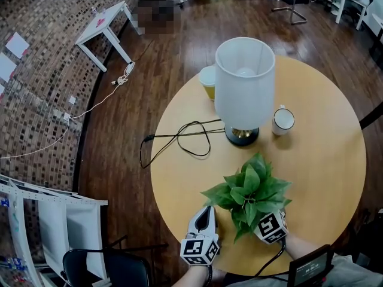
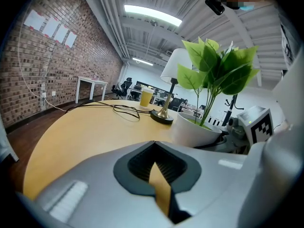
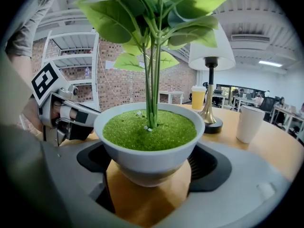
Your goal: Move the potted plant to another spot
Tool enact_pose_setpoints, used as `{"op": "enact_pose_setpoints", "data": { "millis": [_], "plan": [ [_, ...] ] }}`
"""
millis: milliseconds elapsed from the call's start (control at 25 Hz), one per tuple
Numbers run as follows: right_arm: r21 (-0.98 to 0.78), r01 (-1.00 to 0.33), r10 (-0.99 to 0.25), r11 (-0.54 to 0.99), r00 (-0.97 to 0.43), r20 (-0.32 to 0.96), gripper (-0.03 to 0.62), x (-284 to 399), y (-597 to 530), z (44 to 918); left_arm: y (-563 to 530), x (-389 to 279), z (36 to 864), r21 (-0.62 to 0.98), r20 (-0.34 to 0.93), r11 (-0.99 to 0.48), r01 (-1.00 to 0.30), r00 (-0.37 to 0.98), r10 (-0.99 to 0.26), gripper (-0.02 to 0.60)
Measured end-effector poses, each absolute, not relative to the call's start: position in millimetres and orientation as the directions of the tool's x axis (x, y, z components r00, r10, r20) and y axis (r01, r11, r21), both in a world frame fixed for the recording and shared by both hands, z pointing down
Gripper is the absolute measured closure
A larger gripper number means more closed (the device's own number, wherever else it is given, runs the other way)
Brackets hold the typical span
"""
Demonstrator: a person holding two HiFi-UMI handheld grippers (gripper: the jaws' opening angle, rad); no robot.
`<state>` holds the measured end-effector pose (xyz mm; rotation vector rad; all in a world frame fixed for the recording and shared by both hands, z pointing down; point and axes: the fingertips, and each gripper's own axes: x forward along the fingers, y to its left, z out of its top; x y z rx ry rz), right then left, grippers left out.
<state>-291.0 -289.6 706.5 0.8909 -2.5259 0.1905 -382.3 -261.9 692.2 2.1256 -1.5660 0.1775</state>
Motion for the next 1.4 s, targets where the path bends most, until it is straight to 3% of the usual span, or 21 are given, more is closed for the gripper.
{"op": "enact_pose_setpoints", "data": {
  "millis": [720, 1400],
  "plan": [
    [0.045, -0.659, -0.618, 0.751, -0.678, 0.399, 0.1, -263.5, -284.0, 650.9, -263.0, -343.4, 639.0, 0.292, 0.329, -0.328, -0.898, 0.417, -0.847, 0.591],
    [0.129, -0.773, -0.761, 0.621, -0.555, 0.337, 0.1, -178.9, -281.6, 536.7, -256.5, -243.7, 545.4, 0.289, 0.212, -0.552, -0.782, 0.615, -0.76, 0.591]
  ]
}}
